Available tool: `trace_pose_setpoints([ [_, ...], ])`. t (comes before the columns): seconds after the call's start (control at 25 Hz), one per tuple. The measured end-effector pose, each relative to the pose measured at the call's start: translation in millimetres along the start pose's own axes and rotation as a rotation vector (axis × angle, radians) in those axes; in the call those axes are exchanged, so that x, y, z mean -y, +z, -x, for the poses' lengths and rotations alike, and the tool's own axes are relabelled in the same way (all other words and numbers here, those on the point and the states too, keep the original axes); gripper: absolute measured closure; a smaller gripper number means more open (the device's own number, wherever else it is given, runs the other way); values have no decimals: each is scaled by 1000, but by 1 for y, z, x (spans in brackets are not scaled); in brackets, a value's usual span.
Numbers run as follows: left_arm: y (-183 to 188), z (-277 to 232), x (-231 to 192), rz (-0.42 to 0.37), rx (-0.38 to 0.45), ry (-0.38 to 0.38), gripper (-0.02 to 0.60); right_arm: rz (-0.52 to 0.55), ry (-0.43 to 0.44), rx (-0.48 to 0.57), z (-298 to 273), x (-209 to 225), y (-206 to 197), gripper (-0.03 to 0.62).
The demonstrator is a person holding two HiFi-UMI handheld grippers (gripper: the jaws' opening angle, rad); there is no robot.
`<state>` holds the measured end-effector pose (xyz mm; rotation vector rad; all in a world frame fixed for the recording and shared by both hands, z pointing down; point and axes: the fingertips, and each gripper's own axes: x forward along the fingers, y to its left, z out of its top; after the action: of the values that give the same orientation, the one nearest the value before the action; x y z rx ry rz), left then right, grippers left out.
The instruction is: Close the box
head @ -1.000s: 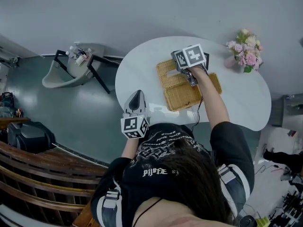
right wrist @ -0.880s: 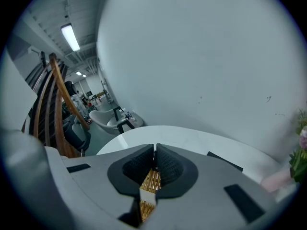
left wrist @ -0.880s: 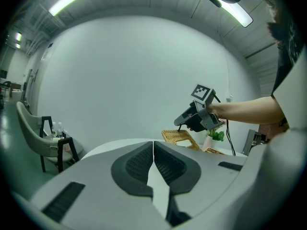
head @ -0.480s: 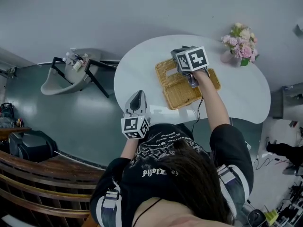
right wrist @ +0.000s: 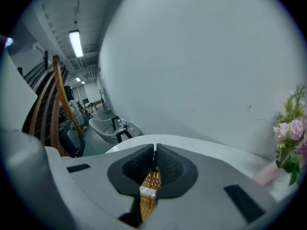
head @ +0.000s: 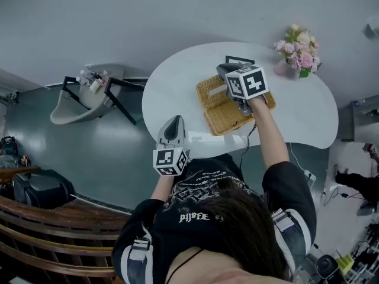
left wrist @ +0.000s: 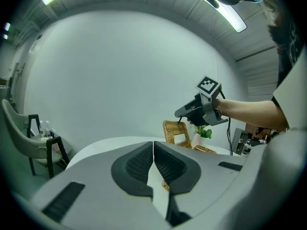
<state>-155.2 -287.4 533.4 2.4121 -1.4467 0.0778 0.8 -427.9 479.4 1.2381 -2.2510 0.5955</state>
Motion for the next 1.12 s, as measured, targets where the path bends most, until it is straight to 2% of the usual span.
trace_pose_setpoints([
  [0.28,-1,0,7,9,16,16,556,59,-27,19,23,-1,-5,554],
  [1.12,-23,35,76,6,13,54,556,119,22,85,88,-25,-47,554],
])
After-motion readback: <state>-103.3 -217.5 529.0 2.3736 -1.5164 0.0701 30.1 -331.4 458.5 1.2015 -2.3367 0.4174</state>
